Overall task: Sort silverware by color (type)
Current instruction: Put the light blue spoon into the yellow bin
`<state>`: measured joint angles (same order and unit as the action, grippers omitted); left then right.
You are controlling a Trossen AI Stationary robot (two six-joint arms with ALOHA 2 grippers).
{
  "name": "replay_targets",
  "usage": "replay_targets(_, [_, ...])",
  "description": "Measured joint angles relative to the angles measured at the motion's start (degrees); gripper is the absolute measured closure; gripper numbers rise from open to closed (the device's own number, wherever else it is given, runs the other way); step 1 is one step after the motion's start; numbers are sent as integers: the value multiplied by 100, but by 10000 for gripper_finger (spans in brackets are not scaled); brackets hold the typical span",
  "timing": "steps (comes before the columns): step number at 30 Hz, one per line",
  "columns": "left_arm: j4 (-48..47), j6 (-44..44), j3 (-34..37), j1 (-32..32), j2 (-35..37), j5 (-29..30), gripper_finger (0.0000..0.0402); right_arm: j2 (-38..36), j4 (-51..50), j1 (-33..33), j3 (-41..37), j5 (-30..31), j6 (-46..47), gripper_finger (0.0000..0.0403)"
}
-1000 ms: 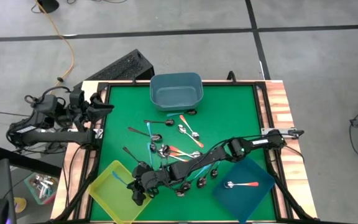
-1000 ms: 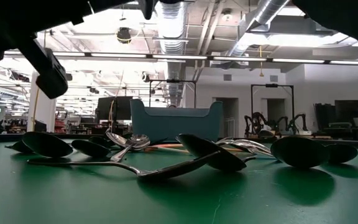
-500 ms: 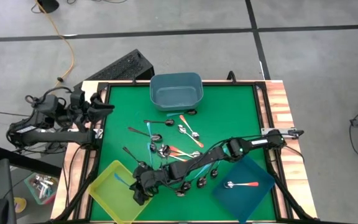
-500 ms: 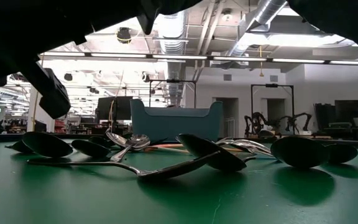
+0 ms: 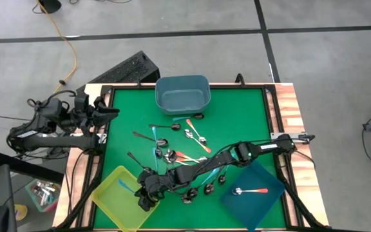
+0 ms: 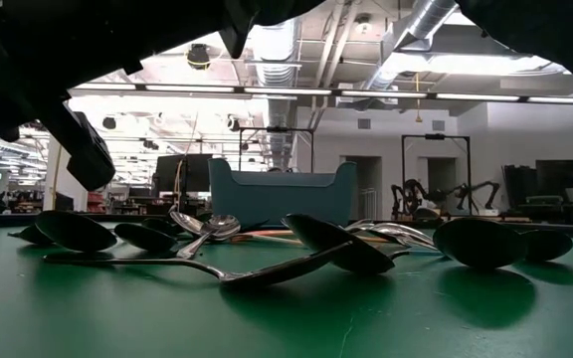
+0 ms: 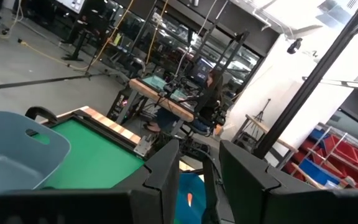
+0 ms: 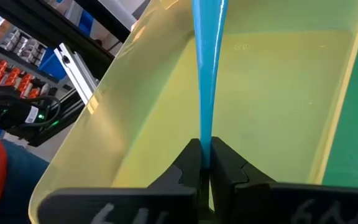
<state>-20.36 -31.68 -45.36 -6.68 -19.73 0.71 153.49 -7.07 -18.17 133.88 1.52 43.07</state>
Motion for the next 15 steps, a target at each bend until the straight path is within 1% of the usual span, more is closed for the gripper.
replay_targets(5, [0, 0, 0, 0, 0, 0, 302, 0, -4, 2, 0, -2, 0, 358])
replay_targets(15, [-81, 0, 0, 1, 0, -2, 302, 0, -15, 29, 0, -8, -61, 347])
